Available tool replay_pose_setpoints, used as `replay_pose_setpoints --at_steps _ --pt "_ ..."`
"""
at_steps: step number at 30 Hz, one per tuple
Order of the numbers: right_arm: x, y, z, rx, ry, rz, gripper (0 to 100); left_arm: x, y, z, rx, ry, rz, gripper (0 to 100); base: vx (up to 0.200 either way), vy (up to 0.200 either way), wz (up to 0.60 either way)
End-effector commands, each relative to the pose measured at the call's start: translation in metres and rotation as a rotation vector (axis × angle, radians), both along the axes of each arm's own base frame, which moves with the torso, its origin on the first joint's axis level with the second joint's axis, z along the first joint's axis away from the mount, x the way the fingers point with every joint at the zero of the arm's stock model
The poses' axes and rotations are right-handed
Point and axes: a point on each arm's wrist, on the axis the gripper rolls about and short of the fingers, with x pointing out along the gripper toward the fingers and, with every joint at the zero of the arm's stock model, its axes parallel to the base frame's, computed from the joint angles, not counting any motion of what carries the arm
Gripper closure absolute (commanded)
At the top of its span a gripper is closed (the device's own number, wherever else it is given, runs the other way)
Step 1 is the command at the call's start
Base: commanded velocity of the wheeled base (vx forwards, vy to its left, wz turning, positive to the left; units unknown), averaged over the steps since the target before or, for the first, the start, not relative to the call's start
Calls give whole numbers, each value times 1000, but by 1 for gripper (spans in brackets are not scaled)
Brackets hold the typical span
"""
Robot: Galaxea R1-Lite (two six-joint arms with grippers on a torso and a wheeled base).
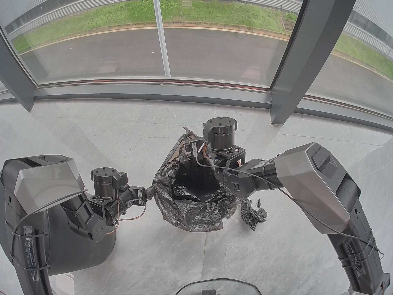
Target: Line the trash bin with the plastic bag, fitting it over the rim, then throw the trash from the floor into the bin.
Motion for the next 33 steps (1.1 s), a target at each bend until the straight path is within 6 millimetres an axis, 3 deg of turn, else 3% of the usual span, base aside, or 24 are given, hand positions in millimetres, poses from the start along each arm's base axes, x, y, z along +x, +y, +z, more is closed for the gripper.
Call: replay_pose_setpoints --at_steps 1,7,11,18,26,33 --pt "-12 -1 -6 -45 48 19 0 -1 4 -7 3 24 11 0 0 0 0" --pt "-20 -4 -25 -99 106 48 0 0 3 -3 -2 9 10 0 0 0 0" --pt "-20 -4 -23 -90 95 50 0 0 1 -2 -3 6 5 0 0 0 0" --pt "-25 -9 15 -44 42 44 0 -2 2 2 -21 4 13 0 0 0 0" --pt "-47 -26 53 4 26 34 0 -22 8 42 -325 8 118 0 0 0 0" --pt "-81 -52 71 109 93 16 0 -51 37 12 -337 142 220 0 0 0 0"
